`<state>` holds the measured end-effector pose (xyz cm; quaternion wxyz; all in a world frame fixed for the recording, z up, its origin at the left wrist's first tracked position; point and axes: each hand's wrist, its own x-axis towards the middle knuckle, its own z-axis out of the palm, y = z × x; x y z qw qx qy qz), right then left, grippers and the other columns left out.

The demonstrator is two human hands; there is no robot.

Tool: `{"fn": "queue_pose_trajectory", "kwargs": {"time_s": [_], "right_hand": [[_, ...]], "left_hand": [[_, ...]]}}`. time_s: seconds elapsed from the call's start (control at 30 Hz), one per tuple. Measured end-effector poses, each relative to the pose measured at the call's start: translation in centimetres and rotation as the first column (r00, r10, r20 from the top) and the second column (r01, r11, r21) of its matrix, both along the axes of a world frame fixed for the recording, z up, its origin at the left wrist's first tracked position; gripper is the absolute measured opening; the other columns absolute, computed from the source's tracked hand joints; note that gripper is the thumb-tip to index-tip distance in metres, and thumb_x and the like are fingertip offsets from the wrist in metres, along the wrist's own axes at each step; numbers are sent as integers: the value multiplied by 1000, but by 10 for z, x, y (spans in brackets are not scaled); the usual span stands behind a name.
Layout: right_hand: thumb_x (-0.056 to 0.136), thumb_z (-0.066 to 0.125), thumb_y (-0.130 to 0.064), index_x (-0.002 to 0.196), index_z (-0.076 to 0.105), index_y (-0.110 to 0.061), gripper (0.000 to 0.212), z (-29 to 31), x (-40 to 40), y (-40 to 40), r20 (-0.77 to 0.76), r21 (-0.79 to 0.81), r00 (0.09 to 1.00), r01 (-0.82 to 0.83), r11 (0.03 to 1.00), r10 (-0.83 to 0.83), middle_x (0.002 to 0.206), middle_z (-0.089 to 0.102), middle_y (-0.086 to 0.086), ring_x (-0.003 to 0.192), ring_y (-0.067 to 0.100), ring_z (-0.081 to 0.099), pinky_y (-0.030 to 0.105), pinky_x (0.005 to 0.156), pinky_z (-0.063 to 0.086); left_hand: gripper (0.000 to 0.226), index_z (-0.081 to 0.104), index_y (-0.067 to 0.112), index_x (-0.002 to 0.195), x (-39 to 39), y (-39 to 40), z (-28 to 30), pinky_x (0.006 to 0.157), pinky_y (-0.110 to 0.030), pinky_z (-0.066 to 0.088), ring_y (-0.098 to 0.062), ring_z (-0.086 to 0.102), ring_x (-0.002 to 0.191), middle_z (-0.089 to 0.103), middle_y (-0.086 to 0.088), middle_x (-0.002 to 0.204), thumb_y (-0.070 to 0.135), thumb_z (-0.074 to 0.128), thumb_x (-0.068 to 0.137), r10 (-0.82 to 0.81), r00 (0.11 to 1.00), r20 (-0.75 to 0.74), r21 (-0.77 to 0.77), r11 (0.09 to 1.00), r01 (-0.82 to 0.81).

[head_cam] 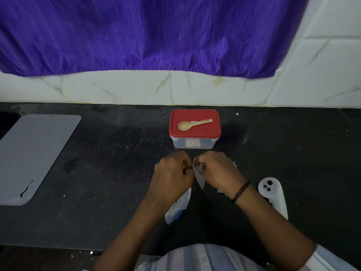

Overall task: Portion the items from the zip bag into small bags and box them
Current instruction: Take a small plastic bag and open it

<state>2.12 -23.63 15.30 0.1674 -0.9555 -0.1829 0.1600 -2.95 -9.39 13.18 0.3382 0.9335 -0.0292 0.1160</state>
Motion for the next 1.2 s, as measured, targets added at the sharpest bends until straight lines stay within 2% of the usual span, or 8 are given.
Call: {"fn": "queue_pose_trajectory", "kwargs": {"time_s": [0.1, 0.17, 0.27, 0.5, 0.63, 0.77, 0.9, 1.2], "right_hand": [[94, 53, -4, 95, 72, -16, 22, -2, 1, -5, -46, 292, 997, 78, 953, -67, 94, 68, 0, 87, 14, 65, 35, 79, 57], [92, 53, -1, 86, 72, -8, 21, -2, 0, -5, -190, 532, 978, 176, 828, -86, 86, 70, 10, 83, 20, 68, 36, 77, 59], [90, 56, 1, 89, 71, -1, 15, -3, -3, -2, -354, 679, 934, 295, 672, -53, 88, 70, 22, 85, 33, 69, 41, 75, 60], [87, 68, -24, 84, 74, -17, 10, -5, -2, 8, -121, 433, 988, 138, 891, -94, 73, 68, -10, 69, 6, 64, 26, 66, 56], [91, 61, -19, 89, 73, -20, 12, -2, 1, 10, -90, 296, 996, 6, 955, 22, 67, 57, -14, 57, 0, 52, 17, 57, 43], [93, 54, -12, 58, 55, -24, 37, -5, 4, 13, -81, 240, 996, -22, 971, 42, 58, 49, -12, 55, 2, 49, 20, 56, 39], [92, 54, -11, 72, 65, -9, 22, -9, 6, 15, -180, 272, 984, 49, 961, 1, 69, 59, -2, 66, 9, 56, 20, 57, 43], [85, 65, -36, 48, 52, -19, 42, -7, 5, 17, -268, 313, 963, 116, 943, -30, 44, 42, -8, 42, 5, 40, 20, 47, 32]], "left_hand": [[51, 57, 22, 123, 2, 12, -11, 87, -23, 50, -3, 57, 103, 59, 9, 116, 33, 65, 73, -119, 990, -73, -137, 985, 108], [89, 33, 22, 148, 7, 18, -23, 108, -24, 36, -7, 40, 133, 40, 7, 146, 50, 70, 72, -232, 964, -133, -126, 968, 216], [98, 28, 21, 152, 10, 16, -36, 111, -29, 35, -9, 39, 136, 40, 6, 149, 57, 74, 73, -266, 959, -97, -127, 959, 253], [46, 58, 14, 115, 14, 11, -43, 76, -39, 53, -14, 64, 92, 65, 5, 105, 0, 74, 74, -228, 967, 113, -280, 926, 252], [38, 58, 12, 110, 15, 10, -50, 71, -39, 52, -17, 63, 85, 64, 2, 97, -1, 69, 75, -245, 966, 86, -305, 916, 260], [41, 59, 12, 118, 14, 11, -53, 82, -29, 51, -12, 63, 96, 64, 4, 106, 1, 66, 78, -232, 969, 87, -300, 921, 247], [53, 56, 15, 129, 13, 18, -51, 90, -30, 49, -11, 59, 104, 63, 5, 114, 16, 56, 76, -256, 963, 86, -189, 945, 268], [70, 52, 17, 137, 10, 34, -52, 89, -32, 50, -9, 60, 107, 63, 7, 124, 22, 68, 68, -270, 953, 141, -80, 956, 283]]}}
